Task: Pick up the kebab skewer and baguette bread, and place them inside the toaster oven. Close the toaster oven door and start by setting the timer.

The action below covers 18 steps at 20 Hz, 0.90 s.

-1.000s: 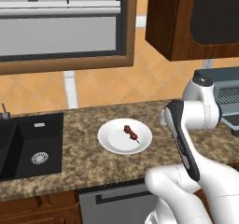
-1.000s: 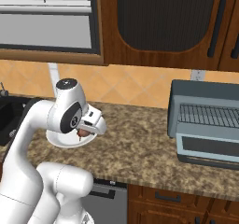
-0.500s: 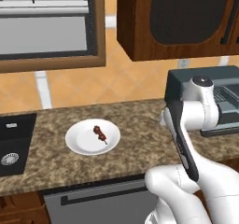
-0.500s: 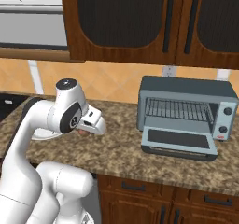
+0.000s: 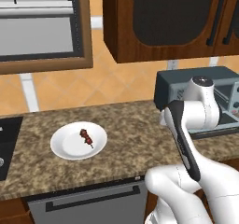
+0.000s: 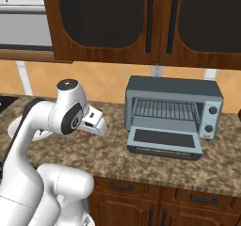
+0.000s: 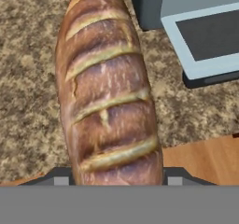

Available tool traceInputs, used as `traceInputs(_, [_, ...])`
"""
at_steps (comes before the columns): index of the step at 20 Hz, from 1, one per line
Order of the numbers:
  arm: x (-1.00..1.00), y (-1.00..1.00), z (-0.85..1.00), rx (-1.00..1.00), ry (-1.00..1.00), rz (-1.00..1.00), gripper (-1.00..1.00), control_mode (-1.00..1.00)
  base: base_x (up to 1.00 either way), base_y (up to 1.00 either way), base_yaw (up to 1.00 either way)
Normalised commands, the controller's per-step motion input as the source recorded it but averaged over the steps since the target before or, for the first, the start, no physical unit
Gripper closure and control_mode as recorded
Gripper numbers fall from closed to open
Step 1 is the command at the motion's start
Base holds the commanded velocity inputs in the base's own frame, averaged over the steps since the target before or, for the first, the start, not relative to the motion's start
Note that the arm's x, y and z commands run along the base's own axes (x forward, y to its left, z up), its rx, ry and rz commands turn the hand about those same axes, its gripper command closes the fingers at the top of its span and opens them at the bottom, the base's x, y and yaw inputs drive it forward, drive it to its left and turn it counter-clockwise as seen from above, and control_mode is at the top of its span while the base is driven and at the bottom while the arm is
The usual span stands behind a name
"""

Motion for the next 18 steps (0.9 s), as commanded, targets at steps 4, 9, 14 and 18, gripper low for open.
traceInputs(4, [0.0, 0.0, 0.0, 0.0, 0.0, 0.0, 1.0, 1.0, 0.38, -0.16, -0.1])
traceInputs(9, [0.0, 0.0, 0.0, 0.0, 0.0, 0.0, 1.0, 1.0, 0.14, -0.17, 0.0])
traceInputs(14, [0.0, 0.0, 0.0, 0.0, 0.0, 0.0, 1.0, 1.0, 0.02, -0.15, 0.0])
traceInputs(18, [0.0, 0.0, 0.0, 0.0, 0.0, 0.0, 1.0, 1.0, 0.04, -0.34, 0.0])
